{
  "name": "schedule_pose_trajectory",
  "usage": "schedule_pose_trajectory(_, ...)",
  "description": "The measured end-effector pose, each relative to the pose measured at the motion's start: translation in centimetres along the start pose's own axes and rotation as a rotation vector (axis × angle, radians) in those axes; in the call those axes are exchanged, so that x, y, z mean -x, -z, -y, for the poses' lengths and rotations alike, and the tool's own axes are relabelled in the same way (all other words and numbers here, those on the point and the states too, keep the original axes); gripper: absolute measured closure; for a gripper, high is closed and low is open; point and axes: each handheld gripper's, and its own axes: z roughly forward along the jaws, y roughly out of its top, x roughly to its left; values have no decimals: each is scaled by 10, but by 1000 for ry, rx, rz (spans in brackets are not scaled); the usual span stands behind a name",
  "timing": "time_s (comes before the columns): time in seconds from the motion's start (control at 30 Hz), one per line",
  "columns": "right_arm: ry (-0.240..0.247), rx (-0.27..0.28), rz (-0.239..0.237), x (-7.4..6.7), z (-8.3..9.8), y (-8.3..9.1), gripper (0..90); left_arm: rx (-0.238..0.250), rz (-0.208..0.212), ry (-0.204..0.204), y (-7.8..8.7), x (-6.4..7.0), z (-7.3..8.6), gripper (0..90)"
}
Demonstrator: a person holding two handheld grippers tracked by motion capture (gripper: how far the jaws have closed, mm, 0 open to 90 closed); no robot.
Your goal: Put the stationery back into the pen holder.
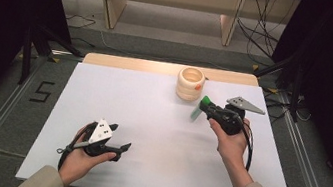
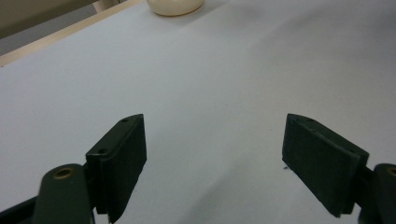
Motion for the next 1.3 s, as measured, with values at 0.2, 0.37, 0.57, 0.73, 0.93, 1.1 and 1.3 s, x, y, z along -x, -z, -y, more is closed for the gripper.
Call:
schedule_pose_trajectory(0.2,3,8,12,2,-3,-3,749,0,0,2,-1,0,1,217)
schedule_pose_trajectory(0.37,5,17,17,3,-6,-4,748,-4,0,3,-1,0,1,218)
schedule_pose_trajectory(0.57,15,31,25,4,-11,-8,748,-5,0,1,-2,0,2,218)
schedule_pose_trajectory(0.73,18,42,39,6,-15,-11,749,-9,2,-1,-3,-1,2,218)
schedule_pose_trajectory(0.93,22,47,49,8,-19,-15,749,-9,3,1,-3,-1,2,219)
schedule_pose_trajectory(1.1,23,55,56,9,-23,-17,749,-8,3,0,-3,0,2,219)
schedule_pose_trajectory(1.3,26,63,64,10,-27,-20,748,-9,4,2,-4,0,2,219)
